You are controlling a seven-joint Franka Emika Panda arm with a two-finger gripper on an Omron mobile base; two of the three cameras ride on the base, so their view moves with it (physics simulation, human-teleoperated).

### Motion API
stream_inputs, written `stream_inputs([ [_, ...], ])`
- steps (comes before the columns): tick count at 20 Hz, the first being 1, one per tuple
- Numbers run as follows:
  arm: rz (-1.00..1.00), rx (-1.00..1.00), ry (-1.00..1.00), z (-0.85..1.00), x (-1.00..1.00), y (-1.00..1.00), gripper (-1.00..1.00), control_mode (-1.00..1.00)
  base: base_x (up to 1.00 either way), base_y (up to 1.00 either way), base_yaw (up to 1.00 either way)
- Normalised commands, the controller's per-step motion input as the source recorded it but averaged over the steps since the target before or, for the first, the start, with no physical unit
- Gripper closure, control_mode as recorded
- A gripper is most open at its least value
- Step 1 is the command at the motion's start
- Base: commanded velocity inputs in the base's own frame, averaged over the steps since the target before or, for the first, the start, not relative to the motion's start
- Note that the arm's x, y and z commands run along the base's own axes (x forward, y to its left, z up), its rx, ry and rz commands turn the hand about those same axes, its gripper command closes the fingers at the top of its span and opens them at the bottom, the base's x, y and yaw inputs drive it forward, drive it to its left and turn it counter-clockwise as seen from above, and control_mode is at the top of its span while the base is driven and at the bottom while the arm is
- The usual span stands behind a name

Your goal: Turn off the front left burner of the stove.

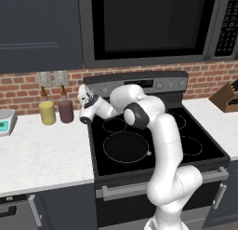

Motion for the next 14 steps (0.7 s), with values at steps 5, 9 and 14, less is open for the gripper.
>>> stream_inputs([
  [5,0.0,0.34,0.0,0.0,0.01,-0.1,1.0,-1.0,0.0,0.0,0.0],
  [9,0.0,0.34,0.0,0.0,0.0,-0.11,1.0,-1.0,0.0,0.0,0.0],
  [14,0.0,0.35,0.0,0.0,0.0,-0.12,1.0,-1.0,0.0,0.0,0.0],
])
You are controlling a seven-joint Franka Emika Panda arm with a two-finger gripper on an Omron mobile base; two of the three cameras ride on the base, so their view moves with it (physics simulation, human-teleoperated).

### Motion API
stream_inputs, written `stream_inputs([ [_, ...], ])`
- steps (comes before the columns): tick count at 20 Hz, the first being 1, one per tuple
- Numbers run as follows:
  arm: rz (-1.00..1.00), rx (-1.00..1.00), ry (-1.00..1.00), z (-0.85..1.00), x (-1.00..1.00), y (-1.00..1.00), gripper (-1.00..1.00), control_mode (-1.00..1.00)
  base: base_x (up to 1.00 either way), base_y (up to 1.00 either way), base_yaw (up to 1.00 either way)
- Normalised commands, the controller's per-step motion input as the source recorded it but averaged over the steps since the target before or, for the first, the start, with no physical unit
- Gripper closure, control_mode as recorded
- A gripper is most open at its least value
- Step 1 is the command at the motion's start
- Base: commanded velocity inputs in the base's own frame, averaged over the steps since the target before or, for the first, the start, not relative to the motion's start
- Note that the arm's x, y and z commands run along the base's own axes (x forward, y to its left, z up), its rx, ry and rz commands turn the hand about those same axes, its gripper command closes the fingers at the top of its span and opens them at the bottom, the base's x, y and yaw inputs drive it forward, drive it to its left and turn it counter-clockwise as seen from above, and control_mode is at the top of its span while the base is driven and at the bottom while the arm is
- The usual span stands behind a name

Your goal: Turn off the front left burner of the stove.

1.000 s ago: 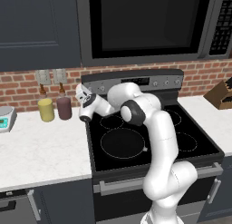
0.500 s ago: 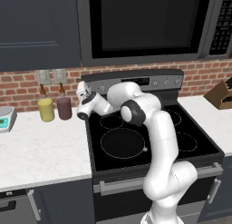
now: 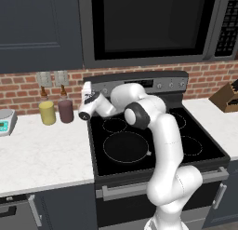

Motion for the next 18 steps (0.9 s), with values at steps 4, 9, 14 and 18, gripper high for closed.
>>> stream_inputs([
  [4,0.0,0.37,0.0,0.0,0.0,-0.11,1.0,-1.0,0.0,0.0,0.0],
  [9,0.0,0.38,-0.01,0.0,0.0,-0.12,1.0,-1.0,0.0,0.0,0.0],
  [14,0.0,0.36,-0.01,0.0,0.0,-0.12,1.0,-1.0,0.0,0.0,0.0],
  [18,0.0,0.37,-0.01,0.0,0.0,-0.1,1.0,-1.0,0.0,0.0,0.0],
])
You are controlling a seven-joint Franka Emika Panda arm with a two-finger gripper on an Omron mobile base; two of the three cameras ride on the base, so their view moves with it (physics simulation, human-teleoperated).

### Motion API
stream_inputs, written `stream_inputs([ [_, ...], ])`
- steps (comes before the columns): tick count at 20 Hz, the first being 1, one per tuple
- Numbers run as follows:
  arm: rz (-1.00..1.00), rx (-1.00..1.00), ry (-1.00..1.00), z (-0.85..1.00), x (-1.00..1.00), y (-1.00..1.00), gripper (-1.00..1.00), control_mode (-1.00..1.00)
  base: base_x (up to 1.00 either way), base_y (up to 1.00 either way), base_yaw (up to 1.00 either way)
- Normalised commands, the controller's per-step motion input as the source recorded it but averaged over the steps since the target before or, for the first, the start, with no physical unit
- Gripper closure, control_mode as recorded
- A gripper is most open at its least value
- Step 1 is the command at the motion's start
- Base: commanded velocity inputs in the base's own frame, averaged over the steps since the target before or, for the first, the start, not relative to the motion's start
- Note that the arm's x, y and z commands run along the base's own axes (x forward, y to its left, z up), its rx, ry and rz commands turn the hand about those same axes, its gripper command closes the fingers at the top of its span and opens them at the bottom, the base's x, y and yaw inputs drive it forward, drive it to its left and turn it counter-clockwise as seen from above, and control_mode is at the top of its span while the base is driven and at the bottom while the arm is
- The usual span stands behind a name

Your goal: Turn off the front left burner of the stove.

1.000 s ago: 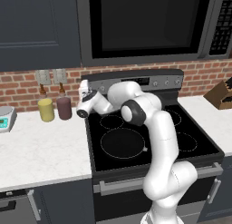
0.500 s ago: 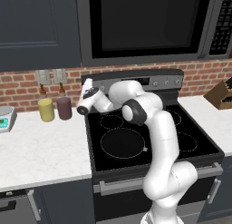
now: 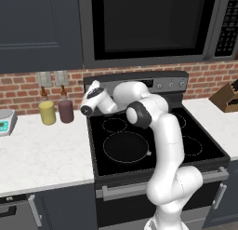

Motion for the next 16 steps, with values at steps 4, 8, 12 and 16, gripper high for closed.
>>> stream_inputs([
  [4,0.0,0.39,0.0,0.0,0.0,-0.11,1.0,-1.0,0.0,0.0,0.0],
  [8,0.0,0.4,0.0,0.0,0.0,-0.11,1.0,-1.0,0.0,0.0,0.0],
  [12,0.0,0.41,-0.01,0.0,0.0,-0.12,1.0,-1.0,0.0,0.0,0.0],
  [16,0.0,0.42,-0.01,0.0,0.0,-0.1,1.0,-1.0,0.0,0.0,0.0],
])
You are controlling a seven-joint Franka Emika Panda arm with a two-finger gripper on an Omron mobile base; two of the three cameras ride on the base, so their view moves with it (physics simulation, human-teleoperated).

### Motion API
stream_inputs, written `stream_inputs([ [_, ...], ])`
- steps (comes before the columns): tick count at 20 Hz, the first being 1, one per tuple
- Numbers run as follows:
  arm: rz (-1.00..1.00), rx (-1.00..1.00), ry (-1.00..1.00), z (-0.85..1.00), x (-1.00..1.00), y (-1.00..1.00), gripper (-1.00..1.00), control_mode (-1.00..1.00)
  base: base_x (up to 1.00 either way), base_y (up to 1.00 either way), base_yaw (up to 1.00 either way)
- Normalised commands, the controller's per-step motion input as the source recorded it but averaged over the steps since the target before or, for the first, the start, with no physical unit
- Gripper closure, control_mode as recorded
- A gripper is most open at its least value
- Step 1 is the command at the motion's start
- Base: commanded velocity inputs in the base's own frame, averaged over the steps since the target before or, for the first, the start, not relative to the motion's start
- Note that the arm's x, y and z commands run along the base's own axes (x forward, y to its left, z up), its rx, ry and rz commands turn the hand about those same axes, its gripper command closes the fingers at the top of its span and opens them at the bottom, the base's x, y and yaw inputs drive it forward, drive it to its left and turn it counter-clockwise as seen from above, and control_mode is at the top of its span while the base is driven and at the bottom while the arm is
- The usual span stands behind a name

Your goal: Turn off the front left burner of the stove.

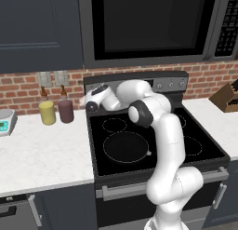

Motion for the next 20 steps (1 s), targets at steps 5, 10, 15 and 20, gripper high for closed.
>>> stream_inputs([
  [5,0.0,0.43,-0.02,-0.02,0.0,-0.11,1.0,-1.0,0.0,0.0,0.0],
  [10,0.0,0.42,-0.01,-0.01,0.0,-0.08,1.0,-1.0,0.0,0.0,0.0],
  [15,0.0,0.41,0.0,0.0,0.0,-0.03,1.0,-1.0,0.0,0.0,0.0],
  [20,0.0,0.38,0.0,0.0,0.0,-0.01,1.0,-1.0,0.0,0.0,0.0],
])
